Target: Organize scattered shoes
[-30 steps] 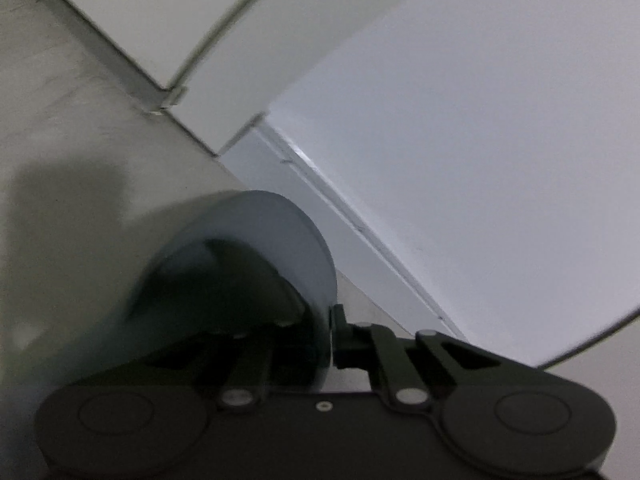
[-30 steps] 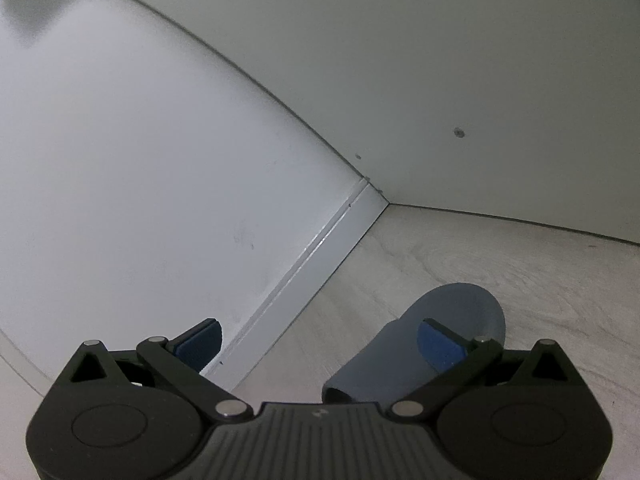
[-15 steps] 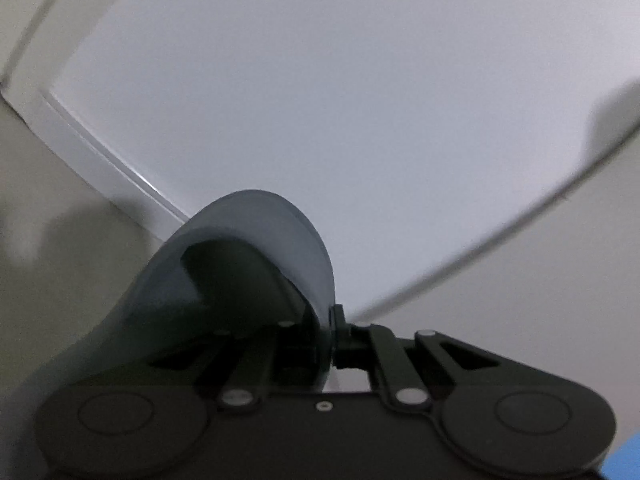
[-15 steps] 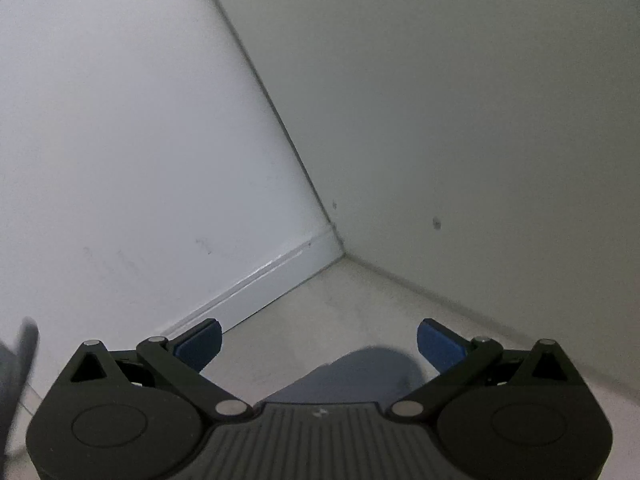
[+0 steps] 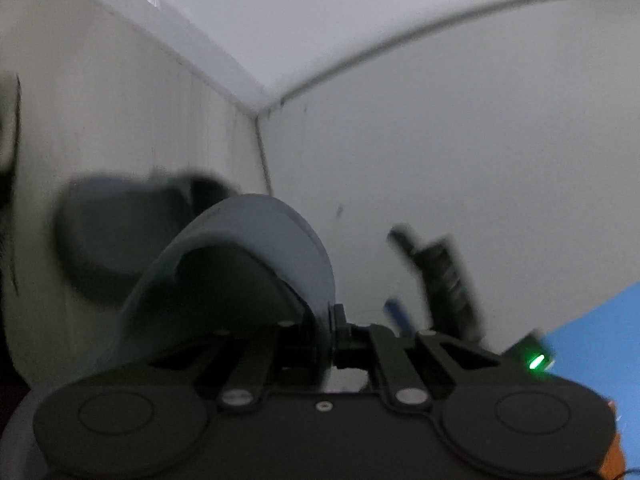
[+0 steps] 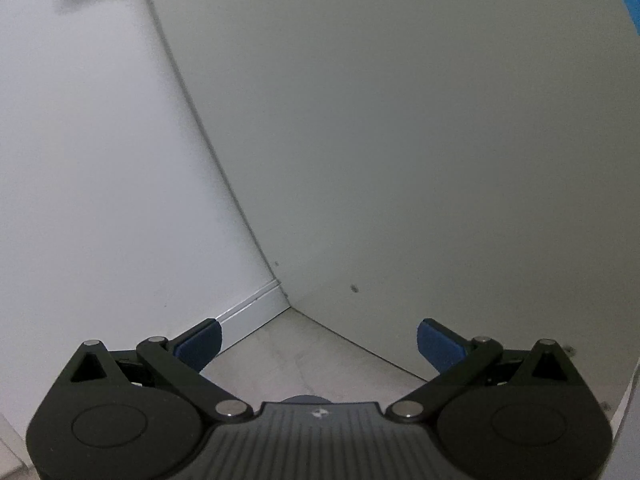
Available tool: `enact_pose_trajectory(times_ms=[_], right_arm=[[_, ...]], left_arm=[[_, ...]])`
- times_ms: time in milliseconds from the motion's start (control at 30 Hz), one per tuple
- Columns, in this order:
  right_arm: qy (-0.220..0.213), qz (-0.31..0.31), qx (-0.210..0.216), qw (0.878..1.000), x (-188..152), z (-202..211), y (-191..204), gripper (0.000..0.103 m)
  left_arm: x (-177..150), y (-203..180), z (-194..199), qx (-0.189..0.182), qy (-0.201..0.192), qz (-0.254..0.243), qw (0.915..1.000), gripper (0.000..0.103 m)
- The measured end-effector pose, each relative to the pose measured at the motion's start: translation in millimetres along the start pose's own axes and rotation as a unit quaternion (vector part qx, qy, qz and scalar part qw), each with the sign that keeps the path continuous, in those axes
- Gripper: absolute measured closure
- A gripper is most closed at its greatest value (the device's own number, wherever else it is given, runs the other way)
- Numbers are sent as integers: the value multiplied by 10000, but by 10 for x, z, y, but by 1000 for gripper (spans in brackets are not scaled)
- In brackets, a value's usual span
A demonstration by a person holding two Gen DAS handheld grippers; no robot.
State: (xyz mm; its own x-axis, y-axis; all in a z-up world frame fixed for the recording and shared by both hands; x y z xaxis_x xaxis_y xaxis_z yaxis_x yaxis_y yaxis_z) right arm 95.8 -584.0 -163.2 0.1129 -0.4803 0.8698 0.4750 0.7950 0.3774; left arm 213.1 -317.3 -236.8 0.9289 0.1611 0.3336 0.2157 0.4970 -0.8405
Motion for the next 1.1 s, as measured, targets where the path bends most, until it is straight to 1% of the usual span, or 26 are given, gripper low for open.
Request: enact_pose_trajectory(times_ms=[100, 133, 167, 200, 267, 333, 400, 500, 633, 733, 767, 800, 833, 867, 900, 933, 967, 1000, 1067, 1100], right_arm=[[11, -65, -77, 9999, -9, -37, -58, 0], [30, -104, -86, 9999, -19, -56, -71, 0], [50, -145, -86, 9998, -29, -74, -80, 0], [65, -165, -88, 9998, -38, -87, -84, 0], [93, -155, -95, 9998, -57, -113, -78, 0], [121, -121, -89, 9998, -80, -140, -62, 0], [170, -93, -70, 9998, -112, -175, -40, 0], [277, -42, -45, 9996, -172, -235, -7, 0], [578, 132, 51, 9982, -299, -360, 78, 0], [743, 317, 119, 9967, -391, -425, 115, 0], [781, 396, 151, 9960, -414, -444, 142, 0], [808, 466, 200, 9954, -428, -467, 173, 0], [824, 518, 246, 9949, -432, -501, 193, 0], [829, 541, 263, 9947, -405, -507, 192, 0], [835, 575, 270, 9945, -382, -527, 202, 0], [853, 603, 272, 9942, -379, -547, 229, 0], [875, 626, 273, 9938, -381, -563, 260, 0], [897, 648, 274, 9935, -384, -579, 291, 0], [924, 683, 287, 9930, -348, -414, 311, 0], [966, 712, 297, 9923, -362, -383, 320, 0]], left_arm=[[-83, 79, -213, 128, 274, 21, 9995, 97], [-190, 12, -252, 173, 342, -8, 9993, 97], [-87, 68, -311, 213, 373, -39, 9991, 97], [-113, 86, -397, 289, 492, -64, 9984, 97], [-169, 144, -511, 422, 609, -8, 9973, 97], [-183, 271, -590, 538, 603, 79, 9967, 97], [-168, 319, -672, 474, 582, 185, 9970, 97], [-109, 312, -779, 592, 452, -7, 9972, 97], [32, 375, -970, 758, 372, -25, 9964, 97], [120, 386, -1027, 859, 393, -5, 9955, 94], [142, 382, -1004, 879, 370, -42, 9954, 91], [163, 378, -979, 900, 345, -80, 9953, 82], [184, 371, -920, 954, 303, -143, 9949, 75], [189, 359, -847, 1029, 258, -192, 9942, 59], [195, 345, -775, 1099, 213, -241, 9934, 54], [205, 311, -723, 1114, 151, -290, 9932, 53], [215, 276, -666, 1126, 88, -339, 9930, 50], [224, 239, -545, 1088, -5, -388, 9933, 49], [216, 197, -306, 1000, -197, -532, 9934, 47], [201, 190, -188, 951, -294, -625, 9931, 44]])
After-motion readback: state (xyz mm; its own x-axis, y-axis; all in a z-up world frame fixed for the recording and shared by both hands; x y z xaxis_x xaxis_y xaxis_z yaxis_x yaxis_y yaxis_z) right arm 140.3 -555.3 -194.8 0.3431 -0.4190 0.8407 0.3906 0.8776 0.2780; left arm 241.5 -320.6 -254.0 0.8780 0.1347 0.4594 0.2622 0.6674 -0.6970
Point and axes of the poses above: each gripper's, at about its wrist camera, not at the fingertips, and z roughly against the way its jaws point, y to its left, x to its top, the point moved 5 cm from there along -z, roughly the way its jaws point, and after that the axes turned 3 degrees about z, right-handed, at the moved point
